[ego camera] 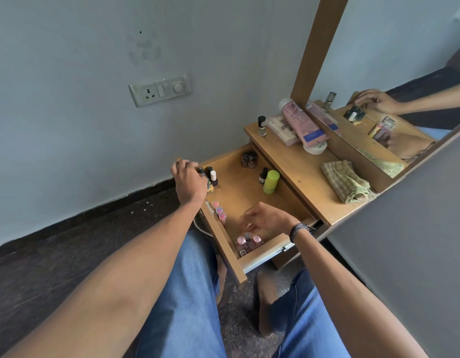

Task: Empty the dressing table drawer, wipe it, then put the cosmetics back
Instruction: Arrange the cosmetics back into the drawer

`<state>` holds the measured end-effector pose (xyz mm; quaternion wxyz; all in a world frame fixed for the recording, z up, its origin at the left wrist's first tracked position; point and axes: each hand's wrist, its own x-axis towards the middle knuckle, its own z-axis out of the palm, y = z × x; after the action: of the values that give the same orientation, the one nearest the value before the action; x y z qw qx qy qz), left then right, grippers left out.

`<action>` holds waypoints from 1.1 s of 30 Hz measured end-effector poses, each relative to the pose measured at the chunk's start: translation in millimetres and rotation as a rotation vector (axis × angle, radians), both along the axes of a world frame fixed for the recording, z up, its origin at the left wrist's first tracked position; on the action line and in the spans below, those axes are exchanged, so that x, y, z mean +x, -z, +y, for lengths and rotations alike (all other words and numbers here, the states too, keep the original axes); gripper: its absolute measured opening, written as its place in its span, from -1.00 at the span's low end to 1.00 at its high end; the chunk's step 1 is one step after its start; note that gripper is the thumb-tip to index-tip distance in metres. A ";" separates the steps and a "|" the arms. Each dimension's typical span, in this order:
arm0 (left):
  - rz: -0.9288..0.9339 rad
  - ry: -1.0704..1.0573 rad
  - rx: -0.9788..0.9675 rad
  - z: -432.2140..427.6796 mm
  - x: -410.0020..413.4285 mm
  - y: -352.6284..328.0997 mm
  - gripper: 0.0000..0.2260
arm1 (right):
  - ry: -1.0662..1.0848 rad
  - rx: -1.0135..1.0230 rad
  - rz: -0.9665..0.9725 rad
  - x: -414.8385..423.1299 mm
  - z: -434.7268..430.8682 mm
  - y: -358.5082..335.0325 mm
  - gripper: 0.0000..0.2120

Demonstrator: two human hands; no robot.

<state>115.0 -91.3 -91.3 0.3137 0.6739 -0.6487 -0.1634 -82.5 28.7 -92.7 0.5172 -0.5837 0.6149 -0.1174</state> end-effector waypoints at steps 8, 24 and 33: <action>0.020 0.002 -0.008 0.6 0.9 -0.6 -0.71 | -0.204 0.091 0.090 -3.4 8.7 -12.8 -0.34; 0.001 -0.002 -0.001 -2.6 -0.6 0.7 -0.73 | -0.161 -0.066 0.130 -4.2 18.2 -2.9 -0.36; -0.031 -0.002 0.011 0.8 0.7 0.2 -0.73 | -0.105 -0.128 0.153 -6.8 19.1 -0.1 -0.33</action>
<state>115.7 -90.6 -91.5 0.3002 0.6787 -0.6519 -0.1560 -89.3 47.8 -92.6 0.4358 -0.6540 0.6126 -0.0842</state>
